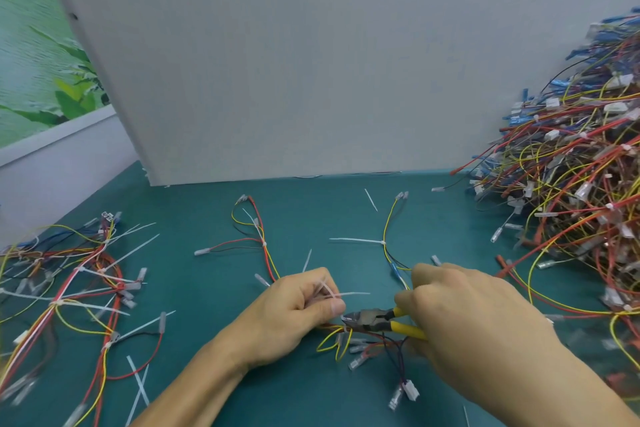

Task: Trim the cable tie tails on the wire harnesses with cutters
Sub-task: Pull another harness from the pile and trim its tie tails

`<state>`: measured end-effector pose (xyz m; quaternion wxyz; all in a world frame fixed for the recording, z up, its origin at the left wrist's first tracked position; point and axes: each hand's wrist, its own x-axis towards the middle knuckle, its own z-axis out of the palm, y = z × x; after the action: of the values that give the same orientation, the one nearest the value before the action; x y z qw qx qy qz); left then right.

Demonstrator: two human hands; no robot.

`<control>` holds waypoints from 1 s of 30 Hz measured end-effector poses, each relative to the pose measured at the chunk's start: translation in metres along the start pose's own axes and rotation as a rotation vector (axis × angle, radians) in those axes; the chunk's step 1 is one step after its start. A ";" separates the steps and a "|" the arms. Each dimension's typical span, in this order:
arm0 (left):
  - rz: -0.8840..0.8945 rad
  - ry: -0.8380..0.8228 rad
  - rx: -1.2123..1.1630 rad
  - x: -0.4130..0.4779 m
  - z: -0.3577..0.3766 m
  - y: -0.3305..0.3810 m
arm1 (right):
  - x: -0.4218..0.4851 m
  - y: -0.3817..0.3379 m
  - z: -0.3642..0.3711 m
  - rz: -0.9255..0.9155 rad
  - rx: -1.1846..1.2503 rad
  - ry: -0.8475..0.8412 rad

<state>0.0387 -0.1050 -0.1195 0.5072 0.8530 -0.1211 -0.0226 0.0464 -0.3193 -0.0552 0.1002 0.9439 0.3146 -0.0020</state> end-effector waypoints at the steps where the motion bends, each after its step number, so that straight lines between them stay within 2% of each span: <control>1: 0.000 0.004 0.009 0.000 0.000 0.000 | 0.000 0.000 0.000 -0.004 -0.010 -0.001; 9: 0.019 0.010 0.066 0.000 0.002 -0.001 | 0.000 -0.001 0.000 -0.026 -0.063 -0.021; 14: 0.035 0.001 -0.093 -0.001 0.002 0.000 | -0.001 -0.001 0.002 -0.035 -0.039 -0.053; 16: 0.046 0.089 -0.300 -0.001 0.000 0.002 | -0.001 0.003 0.001 -0.004 -0.009 -0.027; 18: 0.061 0.276 -0.560 0.001 -0.011 0.002 | -0.001 0.008 0.000 0.051 0.054 0.003; 20: 0.070 0.465 -0.633 0.000 -0.027 -0.003 | -0.001 0.011 -0.001 0.089 0.141 0.019; 22: 0.047 0.583 -0.549 -0.001 -0.038 -0.011 | 0.001 0.010 0.000 0.105 0.229 0.024; 25: 0.017 0.669 -0.402 -0.002 -0.045 -0.021 | -0.001 0.008 0.000 0.126 0.328 0.034; 30: 0.044 0.546 0.131 -0.004 -0.042 -0.022 | -0.002 0.014 -0.009 0.185 0.346 0.076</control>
<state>0.0458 -0.0582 -0.1184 0.4653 0.8556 0.0003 0.2268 0.0527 -0.3302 -0.0435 -0.0759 0.9713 0.2252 -0.0113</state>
